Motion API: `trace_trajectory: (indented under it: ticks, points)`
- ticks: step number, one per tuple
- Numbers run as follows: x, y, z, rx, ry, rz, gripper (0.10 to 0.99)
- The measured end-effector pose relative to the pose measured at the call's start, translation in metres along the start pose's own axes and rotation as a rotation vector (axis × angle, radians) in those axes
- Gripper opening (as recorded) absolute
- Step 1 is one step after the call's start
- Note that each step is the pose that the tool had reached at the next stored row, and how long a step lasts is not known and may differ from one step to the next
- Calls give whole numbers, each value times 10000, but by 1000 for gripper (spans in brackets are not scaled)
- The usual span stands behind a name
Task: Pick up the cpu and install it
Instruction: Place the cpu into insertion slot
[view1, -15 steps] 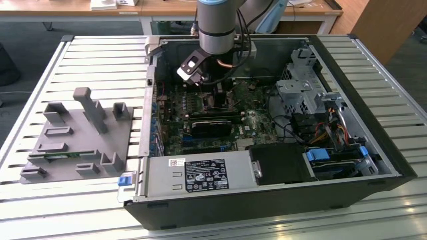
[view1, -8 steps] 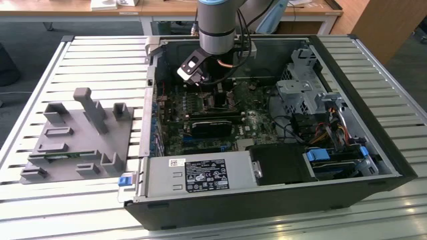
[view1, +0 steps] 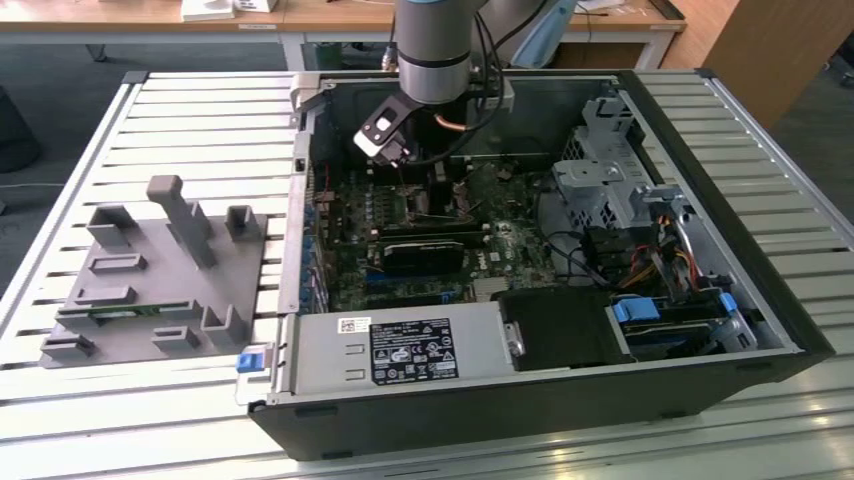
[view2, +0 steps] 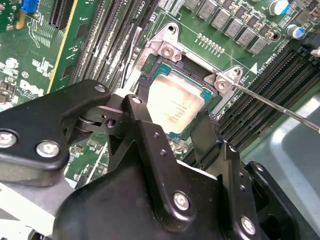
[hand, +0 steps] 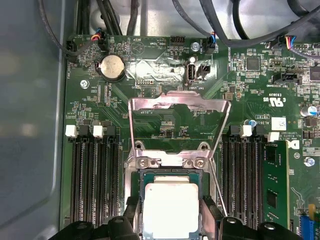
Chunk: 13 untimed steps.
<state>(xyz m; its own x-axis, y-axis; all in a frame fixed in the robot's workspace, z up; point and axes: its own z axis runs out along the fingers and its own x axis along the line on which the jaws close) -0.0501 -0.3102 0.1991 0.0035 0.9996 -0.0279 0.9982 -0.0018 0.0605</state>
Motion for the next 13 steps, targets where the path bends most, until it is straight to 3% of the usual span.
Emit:
trace_trajectory:
  ticks: [3, 4, 5, 7, 8, 11, 12, 13]
  points:
    - [-1, 1, -21, 0, 0, 0, 592]
    - [-1, 2, -27, 0, 0, 0, 533]
    - [-1, 2, -31, 0, 0, 0, 533]
    - [0, 2, -31, -2, 2, 0, 416]
    - [-1, 2, -34, 0, 0, -1, 416]
    - [-1, 2, -39, -1, 0, 0, 239]
    - [-1, 3, -42, 0, -1, 0, 239]
    - [-1, 3, -44, 1, -2, -1, 180]
